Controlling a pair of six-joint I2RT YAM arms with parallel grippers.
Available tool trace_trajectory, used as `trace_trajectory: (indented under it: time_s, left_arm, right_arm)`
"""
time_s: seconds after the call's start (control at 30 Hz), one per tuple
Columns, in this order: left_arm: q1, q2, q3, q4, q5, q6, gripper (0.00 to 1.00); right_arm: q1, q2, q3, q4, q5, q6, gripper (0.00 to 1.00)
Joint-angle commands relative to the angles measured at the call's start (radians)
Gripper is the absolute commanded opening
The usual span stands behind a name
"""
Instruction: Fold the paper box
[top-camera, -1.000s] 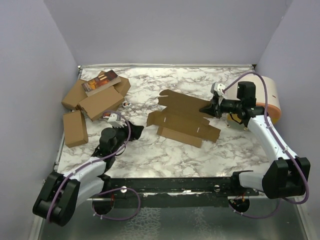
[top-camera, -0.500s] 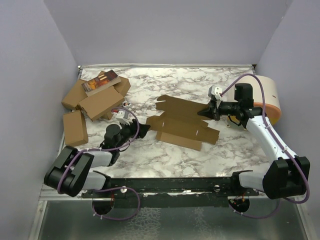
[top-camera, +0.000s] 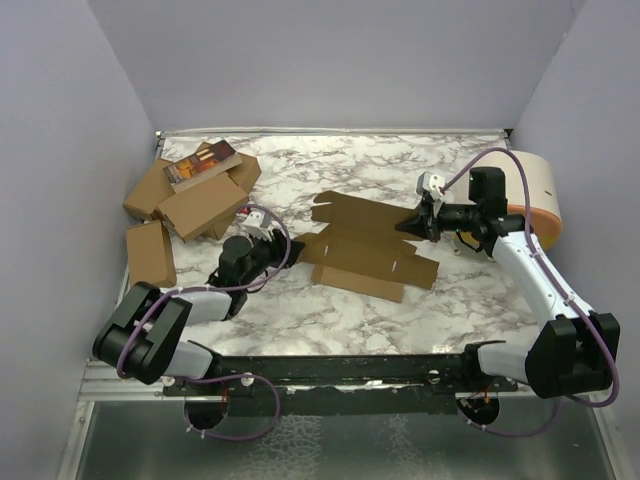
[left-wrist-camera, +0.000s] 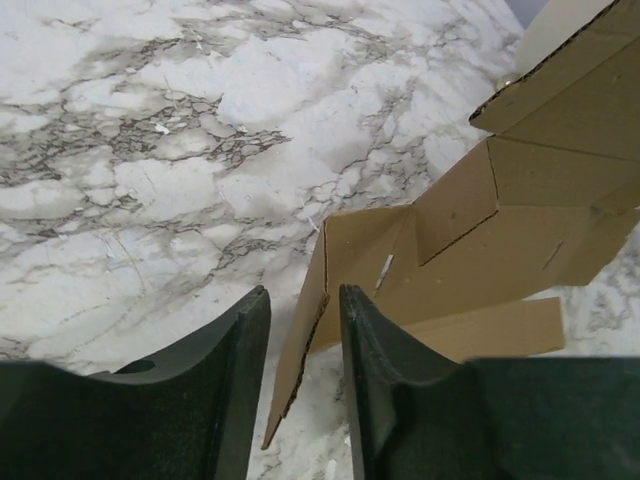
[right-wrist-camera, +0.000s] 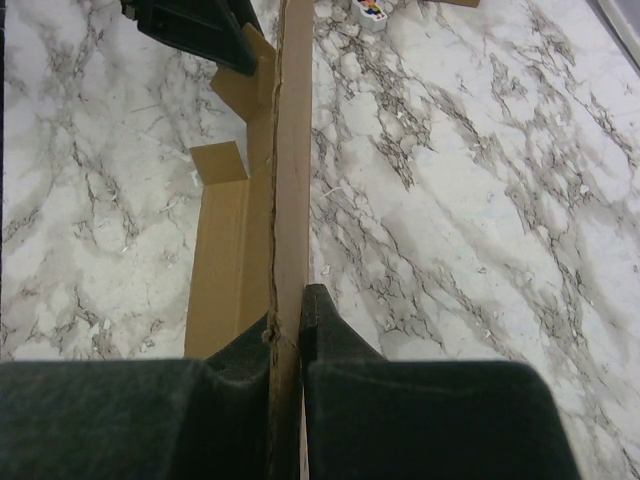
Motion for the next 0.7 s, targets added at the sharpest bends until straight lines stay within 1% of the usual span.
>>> trace_trajectory:
  time_s: [0.0,0.07,0.1,0.2,0.37,0.53,0.67]
  left_arm:
    - [-0.018,0.019,0.052,-0.079,-0.038,0.077,0.25]
    - [-0.025,0.024,0.064,-0.086,-0.040,0.095,0.05]
    - [-0.028,0.026,0.070,-0.084,-0.048,0.101,0.00]
    - [-0.035,0.028,0.082,-0.044,-0.087,0.130,0.00]
    - [-0.043,0.049,0.091,0.112,-0.164,0.213,0.00]
    - [-0.047,0.101,0.071,0.280,-0.191,0.302,0.00]
    - [-0.053,0.156,0.026,0.409,-0.199,0.345,0.00]
  right_arm:
    - [0.007,-0.003,-0.001,0.006,-0.034,0.008,0.01]
    - [0.007,0.003,0.013,0.010,-0.037,0.014,0.01]
    - [0.008,0.010,0.029,0.011,-0.037,0.014,0.01]
    - [0.015,0.034,0.093,0.010,-0.028,0.011,0.01]
    - [0.016,0.090,0.177,-0.001,-0.040,-0.030,0.01]
    - [0.015,0.105,0.121,-0.017,-0.092,-0.080,0.01]
    - [0.016,0.121,0.090,-0.040,-0.122,-0.065,0.01]
